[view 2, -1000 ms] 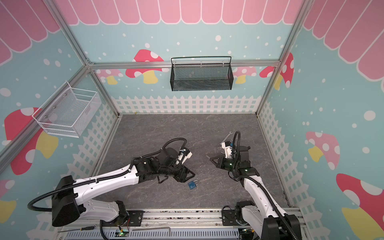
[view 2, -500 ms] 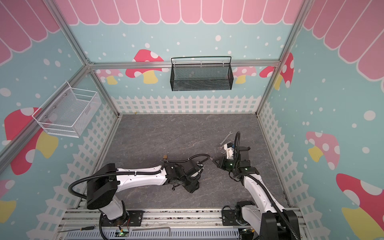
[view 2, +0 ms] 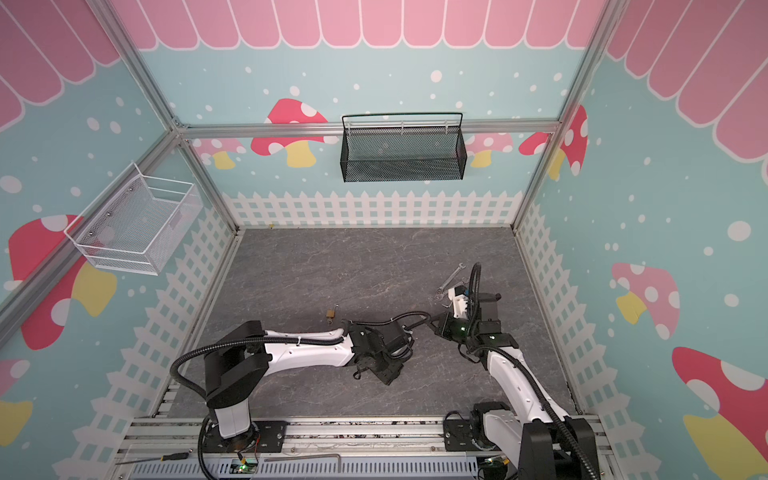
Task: Unlock with the key
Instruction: 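Lower the left gripper onto the blue padlock and grasp its body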
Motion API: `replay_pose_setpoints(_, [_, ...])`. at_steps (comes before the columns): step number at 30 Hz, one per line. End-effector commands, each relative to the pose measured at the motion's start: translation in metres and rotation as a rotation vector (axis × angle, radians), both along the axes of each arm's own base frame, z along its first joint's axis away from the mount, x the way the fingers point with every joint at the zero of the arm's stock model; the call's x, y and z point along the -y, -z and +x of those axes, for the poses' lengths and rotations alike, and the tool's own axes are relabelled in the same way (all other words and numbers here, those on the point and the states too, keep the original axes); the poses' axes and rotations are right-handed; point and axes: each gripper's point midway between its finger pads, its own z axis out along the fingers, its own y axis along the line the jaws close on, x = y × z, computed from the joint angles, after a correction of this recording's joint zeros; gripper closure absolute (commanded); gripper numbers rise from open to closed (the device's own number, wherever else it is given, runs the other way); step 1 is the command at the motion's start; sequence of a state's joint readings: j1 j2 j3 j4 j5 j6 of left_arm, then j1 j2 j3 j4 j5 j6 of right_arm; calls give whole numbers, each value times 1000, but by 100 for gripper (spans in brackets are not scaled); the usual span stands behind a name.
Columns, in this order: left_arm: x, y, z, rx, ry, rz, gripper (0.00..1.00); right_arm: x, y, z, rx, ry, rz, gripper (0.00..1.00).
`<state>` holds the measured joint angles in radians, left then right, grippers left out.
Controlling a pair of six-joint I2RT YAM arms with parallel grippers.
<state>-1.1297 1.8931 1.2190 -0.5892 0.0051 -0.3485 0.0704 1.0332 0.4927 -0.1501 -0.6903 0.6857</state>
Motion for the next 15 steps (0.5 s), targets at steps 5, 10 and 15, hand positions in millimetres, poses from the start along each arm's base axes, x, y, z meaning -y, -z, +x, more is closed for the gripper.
replay_pose_setpoints(5, [-9,8,-9,15,-78,86,41,1,4,-1,4,-13,-3,100])
replay_pose_setpoints(10, [-9,15,-11,-4,-136,97,43,2,4,0,8,-13,-5,100])
replay_pose_setpoints(15, [-15,16,-5,19,-204,133,49,2,2,0,13,-18,5,100])
